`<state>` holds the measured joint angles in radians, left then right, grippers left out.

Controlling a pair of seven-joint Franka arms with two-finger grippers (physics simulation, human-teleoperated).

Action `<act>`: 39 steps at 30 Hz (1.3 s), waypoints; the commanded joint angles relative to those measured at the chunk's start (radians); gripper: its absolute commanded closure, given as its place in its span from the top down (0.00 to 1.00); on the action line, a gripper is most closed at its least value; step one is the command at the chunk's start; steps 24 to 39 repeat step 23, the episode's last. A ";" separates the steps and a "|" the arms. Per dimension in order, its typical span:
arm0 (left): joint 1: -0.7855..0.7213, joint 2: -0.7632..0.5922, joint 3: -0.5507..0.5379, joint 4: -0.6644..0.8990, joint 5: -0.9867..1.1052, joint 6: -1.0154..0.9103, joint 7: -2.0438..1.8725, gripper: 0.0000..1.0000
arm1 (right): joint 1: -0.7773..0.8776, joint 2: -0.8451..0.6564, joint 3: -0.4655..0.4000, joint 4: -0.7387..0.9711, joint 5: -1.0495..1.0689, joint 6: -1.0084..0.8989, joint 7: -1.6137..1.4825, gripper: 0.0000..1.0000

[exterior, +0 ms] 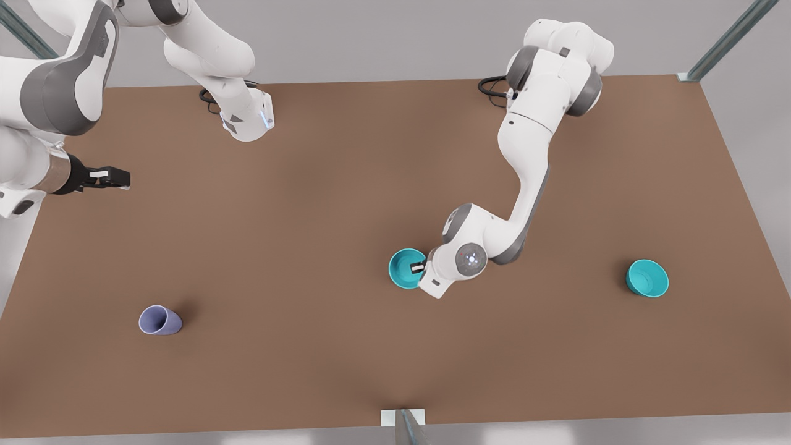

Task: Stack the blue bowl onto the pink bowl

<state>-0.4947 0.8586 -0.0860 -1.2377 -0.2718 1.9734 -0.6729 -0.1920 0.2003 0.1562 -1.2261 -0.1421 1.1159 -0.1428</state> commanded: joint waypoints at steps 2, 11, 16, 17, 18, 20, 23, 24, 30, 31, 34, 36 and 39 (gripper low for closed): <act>0.001 -0.001 -0.004 -0.002 -0.006 0.015 -0.211 0.21 | 0.000 0.002 0.000 0.000 0.001 -0.001 -0.034 1.00; 0.005 -0.199 0.181 0.036 0.219 -0.516 0.194 1.00 | 0.000 0.007 0.000 0.000 0.001 -0.001 -0.034 1.00; 0.010 -0.443 0.239 0.070 0.252 -0.689 0.467 1.00 | 0.000 0.002 0.000 0.002 0.001 0.002 -0.037 1.00; 0.119 -0.541 0.160 -0.031 0.249 -0.634 0.524 1.00 | 0.000 0.001 -0.001 0.002 0.001 0.004 -0.037 1.00; 0.209 -0.596 0.088 -0.069 0.267 -0.604 0.550 1.00 | 0.000 -0.001 -0.001 0.002 0.001 0.005 -0.037 1.00; 0.234 -0.629 0.086 -0.125 0.272 -0.561 0.558 1.00 | 0.000 -0.001 -0.001 0.002 -0.001 0.005 -0.037 1.00; 0.234 -0.625 0.088 -0.121 0.263 -0.567 0.556 1.00 | 0.000 -0.001 -0.004 0.002 0.001 0.007 -0.037 1.00; 0.234 -0.625 0.088 -0.121 0.263 -0.567 0.556 1.00 | 0.000 -0.001 -0.004 0.002 0.001 0.007 -0.037 1.00; 0.234 -0.625 0.088 -0.121 0.263 -0.567 0.556 1.00 | 0.000 -0.001 -0.004 0.002 0.001 0.007 -0.037 1.00; 0.234 -0.625 0.088 -0.121 0.263 -0.567 0.556 1.00 | 0.000 -0.001 -0.004 0.002 0.001 0.007 -0.037 1.00; 0.234 -0.625 0.088 -0.121 0.263 -0.567 0.556 1.00 | 0.000 -0.001 -0.004 0.002 0.001 0.007 -0.037 1.00; 0.234 -0.625 0.088 -0.121 0.263 -0.567 0.556 1.00 | 0.000 -0.001 -0.004 0.002 0.001 0.007 -0.037 1.00; 0.234 -0.625 0.088 -0.121 0.263 -0.567 0.556 1.00 | 0.000 -0.001 -0.004 0.002 0.001 0.007 -0.037 1.00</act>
